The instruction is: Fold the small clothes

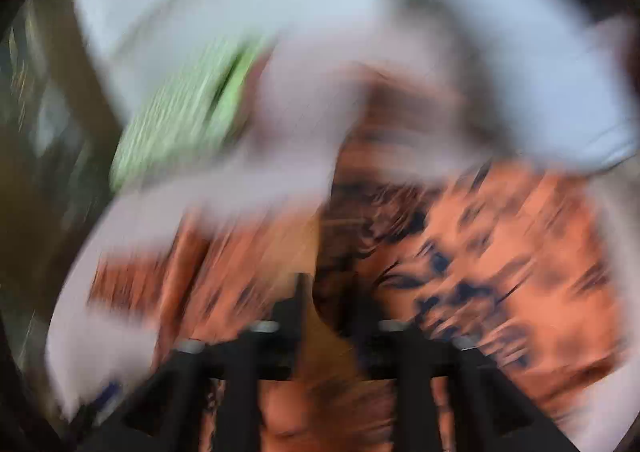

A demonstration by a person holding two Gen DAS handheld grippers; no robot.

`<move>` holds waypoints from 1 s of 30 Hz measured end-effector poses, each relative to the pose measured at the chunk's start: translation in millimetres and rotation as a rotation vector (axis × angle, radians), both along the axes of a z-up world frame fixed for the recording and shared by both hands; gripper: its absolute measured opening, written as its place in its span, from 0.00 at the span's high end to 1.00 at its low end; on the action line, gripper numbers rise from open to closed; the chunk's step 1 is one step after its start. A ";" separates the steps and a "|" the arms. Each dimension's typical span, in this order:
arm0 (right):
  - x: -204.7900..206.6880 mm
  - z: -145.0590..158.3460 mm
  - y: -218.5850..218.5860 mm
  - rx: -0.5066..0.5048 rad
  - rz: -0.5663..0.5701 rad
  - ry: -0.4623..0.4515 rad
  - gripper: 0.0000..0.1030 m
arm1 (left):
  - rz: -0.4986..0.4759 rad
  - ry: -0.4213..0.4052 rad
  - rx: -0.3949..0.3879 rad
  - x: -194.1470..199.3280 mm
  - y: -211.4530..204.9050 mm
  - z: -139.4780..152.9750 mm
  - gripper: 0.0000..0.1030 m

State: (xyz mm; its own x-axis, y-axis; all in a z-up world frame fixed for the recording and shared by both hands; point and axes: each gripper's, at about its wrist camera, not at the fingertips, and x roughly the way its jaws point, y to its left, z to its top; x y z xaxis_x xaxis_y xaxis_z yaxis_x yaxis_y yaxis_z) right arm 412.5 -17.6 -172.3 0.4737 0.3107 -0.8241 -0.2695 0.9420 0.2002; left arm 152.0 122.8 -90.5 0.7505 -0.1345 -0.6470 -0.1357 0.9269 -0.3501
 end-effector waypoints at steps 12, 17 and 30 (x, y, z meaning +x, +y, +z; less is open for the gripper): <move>-38.6 40.8 -138.0 0.061 -0.242 -0.192 0.14 | -0.001 0.048 -0.024 14.4 -4.5 -9.5 0.15; -40.0 20.2 -262.6 0.242 -0.587 -0.158 0.14 | -0.114 0.023 0.030 52.5 -33.1 6.9 0.15; 50.7 -31.0 -285.9 0.030 -0.397 -0.009 0.90 | -0.207 0.172 0.301 136.1 -77.8 -57.3 0.15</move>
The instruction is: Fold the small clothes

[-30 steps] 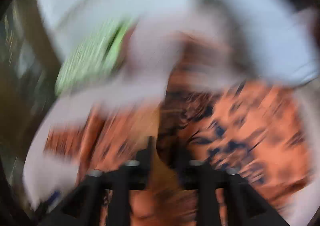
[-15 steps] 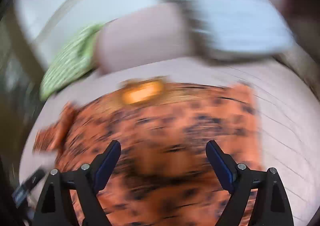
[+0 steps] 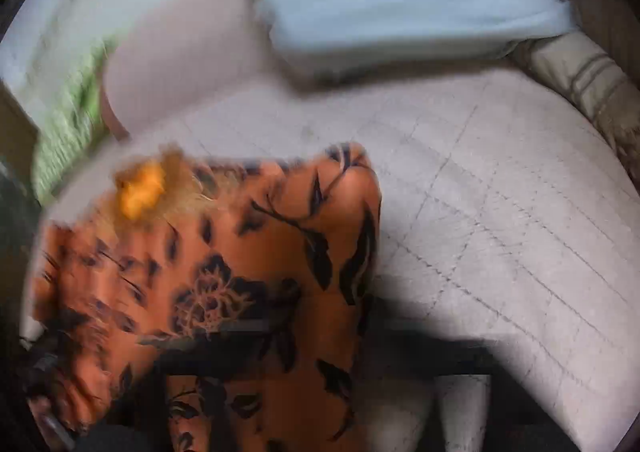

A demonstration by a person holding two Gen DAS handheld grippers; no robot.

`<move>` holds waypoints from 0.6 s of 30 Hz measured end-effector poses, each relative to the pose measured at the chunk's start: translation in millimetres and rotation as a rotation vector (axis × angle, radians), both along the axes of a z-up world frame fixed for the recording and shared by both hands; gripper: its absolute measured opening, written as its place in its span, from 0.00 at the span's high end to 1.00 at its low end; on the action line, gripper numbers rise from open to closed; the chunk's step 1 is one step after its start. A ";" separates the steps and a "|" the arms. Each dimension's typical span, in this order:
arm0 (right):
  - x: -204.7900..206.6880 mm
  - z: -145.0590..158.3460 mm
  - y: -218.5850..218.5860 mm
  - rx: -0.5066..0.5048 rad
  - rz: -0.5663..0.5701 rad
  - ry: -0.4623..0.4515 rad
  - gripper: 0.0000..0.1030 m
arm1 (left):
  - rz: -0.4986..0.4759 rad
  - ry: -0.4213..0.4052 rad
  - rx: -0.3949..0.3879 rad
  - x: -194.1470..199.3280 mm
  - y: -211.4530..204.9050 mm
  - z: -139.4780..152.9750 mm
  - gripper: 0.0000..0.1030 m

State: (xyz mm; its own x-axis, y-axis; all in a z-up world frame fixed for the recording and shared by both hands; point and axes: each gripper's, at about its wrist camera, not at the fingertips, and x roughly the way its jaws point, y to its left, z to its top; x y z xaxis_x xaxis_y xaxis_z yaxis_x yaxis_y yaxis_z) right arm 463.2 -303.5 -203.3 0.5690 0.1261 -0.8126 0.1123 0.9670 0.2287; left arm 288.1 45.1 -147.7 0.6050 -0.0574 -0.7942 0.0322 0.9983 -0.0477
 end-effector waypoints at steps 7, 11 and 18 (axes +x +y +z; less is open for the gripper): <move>-14.3 6.6 -15.4 0.017 -0.171 -0.035 0.59 | -0.018 0.018 0.017 7.2 -3.0 -5.5 0.13; -71.0 25.9 -8.3 0.058 -0.216 -0.049 0.31 | -0.016 0.016 0.031 8.2 -3.9 -5.3 0.12; -97.4 -10.8 -1.0 0.123 -0.169 0.109 0.83 | -0.018 0.016 0.031 2.5 -5.9 -4.8 0.10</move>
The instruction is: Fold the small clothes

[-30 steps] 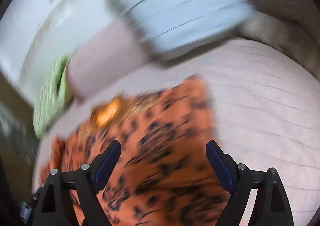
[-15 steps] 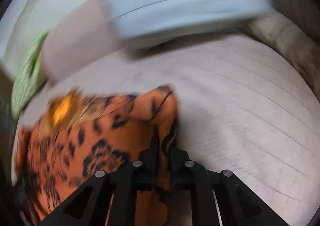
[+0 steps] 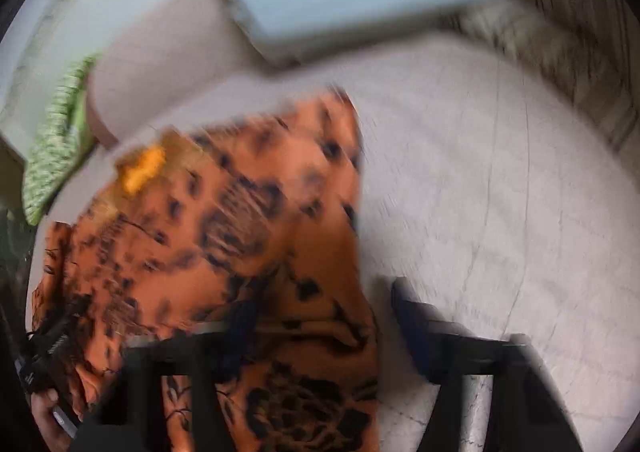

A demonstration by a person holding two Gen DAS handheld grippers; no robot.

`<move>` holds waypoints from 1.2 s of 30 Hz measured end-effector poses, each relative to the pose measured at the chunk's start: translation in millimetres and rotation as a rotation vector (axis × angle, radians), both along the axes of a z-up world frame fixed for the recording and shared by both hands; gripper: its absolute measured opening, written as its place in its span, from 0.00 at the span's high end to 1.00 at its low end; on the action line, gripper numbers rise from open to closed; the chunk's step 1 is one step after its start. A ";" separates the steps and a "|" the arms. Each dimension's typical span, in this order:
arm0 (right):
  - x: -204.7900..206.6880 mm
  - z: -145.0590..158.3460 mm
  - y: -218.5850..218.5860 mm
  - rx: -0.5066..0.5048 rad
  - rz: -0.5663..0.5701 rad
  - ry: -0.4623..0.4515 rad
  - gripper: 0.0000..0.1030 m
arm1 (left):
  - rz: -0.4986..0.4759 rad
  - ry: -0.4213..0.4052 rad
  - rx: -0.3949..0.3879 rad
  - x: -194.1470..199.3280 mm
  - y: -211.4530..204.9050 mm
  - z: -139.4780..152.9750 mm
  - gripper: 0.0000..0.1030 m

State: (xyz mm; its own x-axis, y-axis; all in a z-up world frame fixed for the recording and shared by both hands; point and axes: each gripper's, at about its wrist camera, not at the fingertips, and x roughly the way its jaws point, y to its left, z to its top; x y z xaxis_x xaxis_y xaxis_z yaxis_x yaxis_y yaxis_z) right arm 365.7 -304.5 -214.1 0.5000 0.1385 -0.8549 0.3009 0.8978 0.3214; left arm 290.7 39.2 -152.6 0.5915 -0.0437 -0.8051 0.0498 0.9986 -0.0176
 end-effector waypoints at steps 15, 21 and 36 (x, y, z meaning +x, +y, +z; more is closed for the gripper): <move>4.0 5.9 27.3 -0.052 0.046 -0.001 0.48 | -0.003 0.010 0.003 0.0 -0.6 -1.1 0.08; -25.7 62.4 50.7 -0.093 0.117 -0.240 0.22 | 0.003 0.008 -0.040 0.8 4.0 5.4 0.08; -59.4 28.6 63.1 -0.182 0.144 -0.120 0.23 | 0.941 -0.203 -0.518 -74.1 334.5 47.4 0.09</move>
